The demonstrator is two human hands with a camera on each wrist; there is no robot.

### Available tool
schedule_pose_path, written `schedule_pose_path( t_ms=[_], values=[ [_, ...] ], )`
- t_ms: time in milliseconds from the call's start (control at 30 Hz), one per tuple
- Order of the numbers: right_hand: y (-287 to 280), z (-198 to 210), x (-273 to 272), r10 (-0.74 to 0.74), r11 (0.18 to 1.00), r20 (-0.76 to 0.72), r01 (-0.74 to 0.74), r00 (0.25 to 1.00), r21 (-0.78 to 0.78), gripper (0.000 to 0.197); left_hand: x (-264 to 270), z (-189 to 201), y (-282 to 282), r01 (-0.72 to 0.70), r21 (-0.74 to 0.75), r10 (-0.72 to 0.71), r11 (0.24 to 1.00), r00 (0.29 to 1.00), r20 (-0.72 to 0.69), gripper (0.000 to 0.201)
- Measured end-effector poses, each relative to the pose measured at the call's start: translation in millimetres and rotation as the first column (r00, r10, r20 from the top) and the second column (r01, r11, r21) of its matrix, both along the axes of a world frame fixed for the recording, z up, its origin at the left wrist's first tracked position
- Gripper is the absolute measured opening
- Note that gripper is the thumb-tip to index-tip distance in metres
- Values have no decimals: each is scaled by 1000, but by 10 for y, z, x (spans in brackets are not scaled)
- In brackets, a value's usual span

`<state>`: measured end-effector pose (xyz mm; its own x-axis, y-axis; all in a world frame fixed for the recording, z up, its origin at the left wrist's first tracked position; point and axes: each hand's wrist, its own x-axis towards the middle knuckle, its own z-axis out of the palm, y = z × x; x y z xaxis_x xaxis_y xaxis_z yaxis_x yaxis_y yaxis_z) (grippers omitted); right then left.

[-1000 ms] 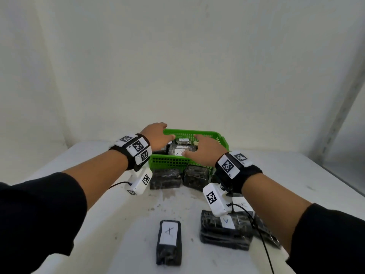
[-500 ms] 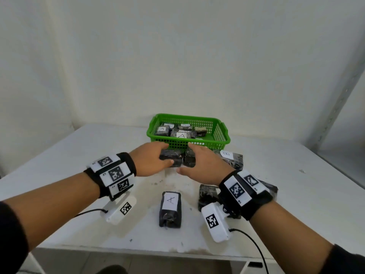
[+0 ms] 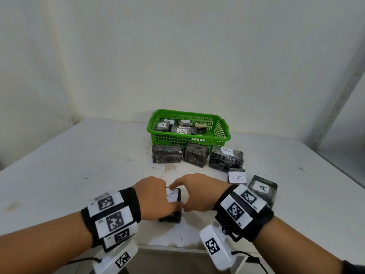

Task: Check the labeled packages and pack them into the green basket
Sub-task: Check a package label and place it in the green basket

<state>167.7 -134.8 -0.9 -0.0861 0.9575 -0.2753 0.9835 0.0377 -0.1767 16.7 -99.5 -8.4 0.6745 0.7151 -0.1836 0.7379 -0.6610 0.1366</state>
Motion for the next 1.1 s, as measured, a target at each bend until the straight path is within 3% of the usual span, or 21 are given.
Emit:
schedule_pose_path(
  t_ms=[300, 367, 600, 700, 867, 1000, 1100],
  values=[
    [83, -126, 45, -51, 993, -69, 58, 996, 102, 53, -14, -115, 125, -94, -118, 116, 988, 974, 193, 31],
    [85, -122, 92, -76, 988, -121, 92, 990, 124, 50, -53, -105, 216, -107, -177, 147, 978, 961, 234, 36],
    [33, -71, 300, -124, 938, -429, 247, 895, 244, 46, -122, 64, 363, -44, -414, 281, 909, 797, 534, 44],
    [24, -105, 378, -113, 925, -622, 310, 775, 219, 42, -79, 89, 382, 26, -461, 302, 887, 723, 621, 48],
    [-70, -114, 409, -89, 872, -915, 475, 393, 119, 20, -26, -6, 399, 154, -552, 376, 819, 583, 720, 56],
    [-122, -149, 439, -72, 840, -964, 536, 254, 79, 17, 30, -71, 345, 186, -522, 380, 833, 493, 782, 37],
    [-163, -178, 458, -66, 850, -975, 523, 214, 57, 27, 77, -81, 341, 179, -515, 391, 838, 462, 796, 33]
  ],
)
